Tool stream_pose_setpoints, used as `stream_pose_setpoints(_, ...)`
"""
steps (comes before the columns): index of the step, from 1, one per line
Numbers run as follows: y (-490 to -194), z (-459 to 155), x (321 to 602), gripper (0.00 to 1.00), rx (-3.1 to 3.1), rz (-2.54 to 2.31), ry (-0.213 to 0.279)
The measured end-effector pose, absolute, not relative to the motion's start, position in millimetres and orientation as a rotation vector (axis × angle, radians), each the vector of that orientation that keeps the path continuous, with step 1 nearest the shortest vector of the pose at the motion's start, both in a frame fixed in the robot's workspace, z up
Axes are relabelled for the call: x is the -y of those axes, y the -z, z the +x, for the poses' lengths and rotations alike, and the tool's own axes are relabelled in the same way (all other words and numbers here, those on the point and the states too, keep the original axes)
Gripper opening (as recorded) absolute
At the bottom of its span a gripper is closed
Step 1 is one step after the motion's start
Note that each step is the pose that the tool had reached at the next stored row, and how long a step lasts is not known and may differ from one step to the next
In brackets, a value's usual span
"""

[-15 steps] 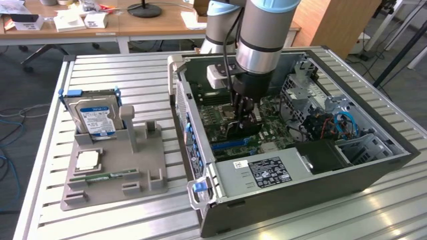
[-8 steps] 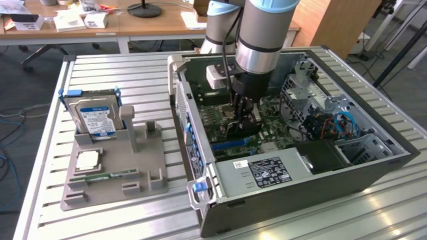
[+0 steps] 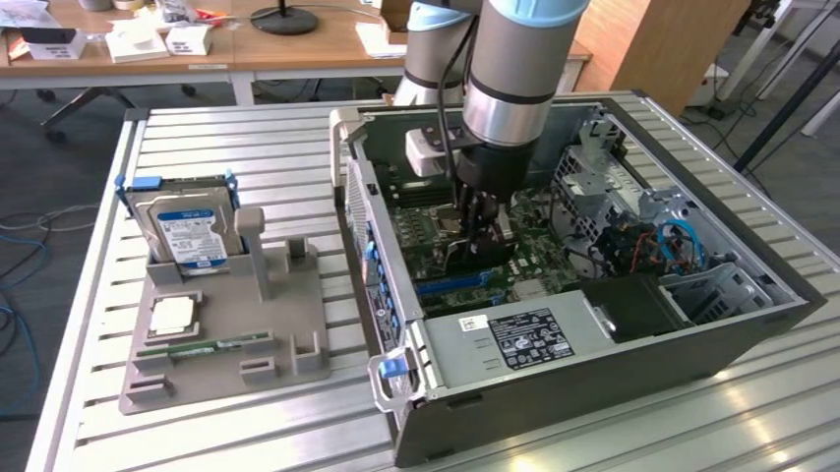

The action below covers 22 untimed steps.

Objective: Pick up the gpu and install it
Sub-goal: 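Insert the gpu into the slot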

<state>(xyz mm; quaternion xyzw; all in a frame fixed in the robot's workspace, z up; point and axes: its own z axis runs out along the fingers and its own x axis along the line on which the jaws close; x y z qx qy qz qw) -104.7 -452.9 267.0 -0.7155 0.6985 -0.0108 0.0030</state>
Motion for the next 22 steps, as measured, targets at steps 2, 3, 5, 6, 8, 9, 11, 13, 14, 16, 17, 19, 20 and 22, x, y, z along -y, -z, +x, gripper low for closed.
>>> stream_pose_setpoints(2, -266.4, -104.7, 452.9, 0.26, -2.190, -2.244, 0.034)
stream_pose_setpoints(3, -266.0, -104.7, 452.9, 0.26, -2.190, -2.244, 0.034)
stream_pose_setpoints(5, -265.9, -104.7, 452.9, 0.26, -2.190, -2.244, 0.034)
stream_pose_setpoints(6, -265.9, -104.7, 452.9, 0.26, -2.190, -2.244, 0.034)
stream_pose_setpoints(8, -265.9, -104.7, 452.9, 0.26, -2.190, -2.244, 0.034)
stream_pose_setpoints(9, -265.7, -104.7, 452.9, 0.26, -2.190, -2.244, 0.034)
stream_pose_setpoints(11, -264.2, -104.7, 452.9, 0.26, -2.190, -2.243, 0.034)
stream_pose_setpoints(13, -262.9, -104.7, 452.9, 0.26, -2.190, -2.243, 0.035)
stream_pose_setpoints(14, -261.8, -104.7, 452.9, 0.26, -2.190, -2.243, 0.035)
stream_pose_setpoints(16, -261.0, -104.7, 452.9, 0.26, -2.190, -2.243, 0.035)
stream_pose_setpoints(17, -260.8, -104.8, 452.9, 0.26, -2.190, -2.243, 0.035)
stream_pose_setpoints(19, -260.8, -104.8, 452.9, 0.26, -2.190, -2.243, 0.035)
stream_pose_setpoints(20, -260.5, -104.9, 452.9, 0.26, -2.190, -2.243, 0.035)
stream_pose_setpoints(22, -260.3, -105.1, 452.9, 0.26, -2.190, -2.243, 0.035)
